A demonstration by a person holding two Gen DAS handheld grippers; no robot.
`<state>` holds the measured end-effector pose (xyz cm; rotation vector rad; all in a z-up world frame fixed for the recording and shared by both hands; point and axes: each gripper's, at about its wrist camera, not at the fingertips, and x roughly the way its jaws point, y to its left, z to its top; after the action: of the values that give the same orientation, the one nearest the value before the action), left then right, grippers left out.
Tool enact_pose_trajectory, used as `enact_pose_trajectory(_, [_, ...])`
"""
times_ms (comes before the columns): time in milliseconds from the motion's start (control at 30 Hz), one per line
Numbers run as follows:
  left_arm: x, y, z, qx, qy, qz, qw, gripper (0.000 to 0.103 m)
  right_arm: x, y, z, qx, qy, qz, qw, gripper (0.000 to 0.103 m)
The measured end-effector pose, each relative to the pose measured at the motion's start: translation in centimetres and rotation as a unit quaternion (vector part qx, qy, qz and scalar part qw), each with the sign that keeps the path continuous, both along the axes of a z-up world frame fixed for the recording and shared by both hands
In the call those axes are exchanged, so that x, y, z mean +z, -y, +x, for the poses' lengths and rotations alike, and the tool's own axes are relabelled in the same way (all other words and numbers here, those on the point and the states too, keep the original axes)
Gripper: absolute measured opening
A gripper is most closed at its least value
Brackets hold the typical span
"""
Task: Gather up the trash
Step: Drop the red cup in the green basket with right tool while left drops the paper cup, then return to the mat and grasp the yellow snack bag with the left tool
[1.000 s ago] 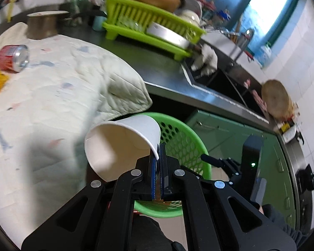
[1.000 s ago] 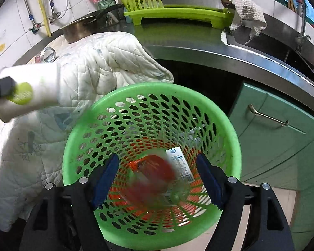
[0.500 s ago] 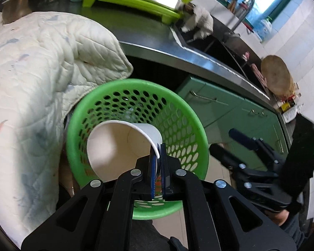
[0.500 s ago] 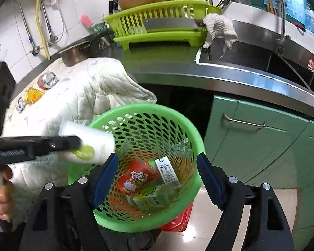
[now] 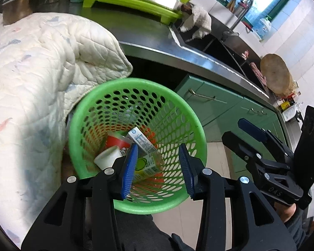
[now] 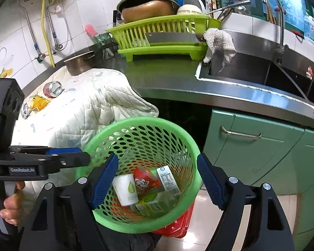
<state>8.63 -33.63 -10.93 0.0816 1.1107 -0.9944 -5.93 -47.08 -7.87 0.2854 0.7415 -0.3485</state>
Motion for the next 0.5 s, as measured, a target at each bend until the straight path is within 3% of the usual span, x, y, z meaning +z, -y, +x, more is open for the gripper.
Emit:
enact_pose_trajectory(300, [3.6,-6.4,3.5,0.071,0.041,-0.013,0.9965,0.041,1.3,-2.1,3.0,0.037,0.007,-0.002,0.999,0.075])
enact_pose_trajectory(500, [5.3,-12.2,7.4,0.144,0.079,0.004,0.9863,0.041,1.7,-4.4,6.4,0.078,0.005,-0.002,0.997,0.075])
